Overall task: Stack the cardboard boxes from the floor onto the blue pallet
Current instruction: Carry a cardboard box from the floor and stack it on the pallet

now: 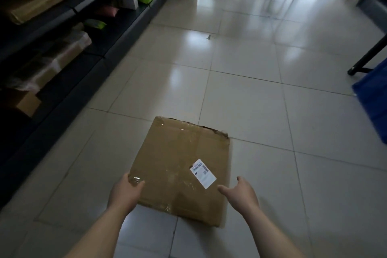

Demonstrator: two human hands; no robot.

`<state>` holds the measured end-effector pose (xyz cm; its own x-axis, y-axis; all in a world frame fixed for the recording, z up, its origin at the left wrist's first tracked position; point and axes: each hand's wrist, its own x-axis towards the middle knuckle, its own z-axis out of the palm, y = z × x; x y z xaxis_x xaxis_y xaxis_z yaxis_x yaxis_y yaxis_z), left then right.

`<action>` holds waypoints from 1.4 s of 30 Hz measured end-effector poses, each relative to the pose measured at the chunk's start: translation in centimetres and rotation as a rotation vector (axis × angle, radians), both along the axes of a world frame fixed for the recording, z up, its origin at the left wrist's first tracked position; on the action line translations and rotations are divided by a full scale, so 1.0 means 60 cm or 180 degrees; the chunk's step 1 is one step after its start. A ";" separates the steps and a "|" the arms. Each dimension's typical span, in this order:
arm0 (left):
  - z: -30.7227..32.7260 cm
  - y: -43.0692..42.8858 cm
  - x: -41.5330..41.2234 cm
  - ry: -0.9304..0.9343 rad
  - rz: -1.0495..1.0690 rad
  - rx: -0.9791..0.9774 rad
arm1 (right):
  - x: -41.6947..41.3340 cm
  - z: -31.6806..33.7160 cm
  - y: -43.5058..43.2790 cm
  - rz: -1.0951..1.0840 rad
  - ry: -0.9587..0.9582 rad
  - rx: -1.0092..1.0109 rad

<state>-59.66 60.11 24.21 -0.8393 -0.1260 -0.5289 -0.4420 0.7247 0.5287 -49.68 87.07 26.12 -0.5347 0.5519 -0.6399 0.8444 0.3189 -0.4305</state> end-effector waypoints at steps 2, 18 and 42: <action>-0.082 -0.002 -0.020 0.0031 -0.0007 0.0022 | -0.016 -0.090 0.003 -0.0036 -0.0051 0.0004; -0.499 -0.053 -0.157 -0.0252 -0.0040 -0.0899 | -0.109 -0.524 0.026 -0.0396 -0.0308 0.0158; -0.107 -0.296 -0.051 -0.0154 0.1987 -0.0591 | -0.268 -0.145 -0.195 0.0670 0.0528 0.0539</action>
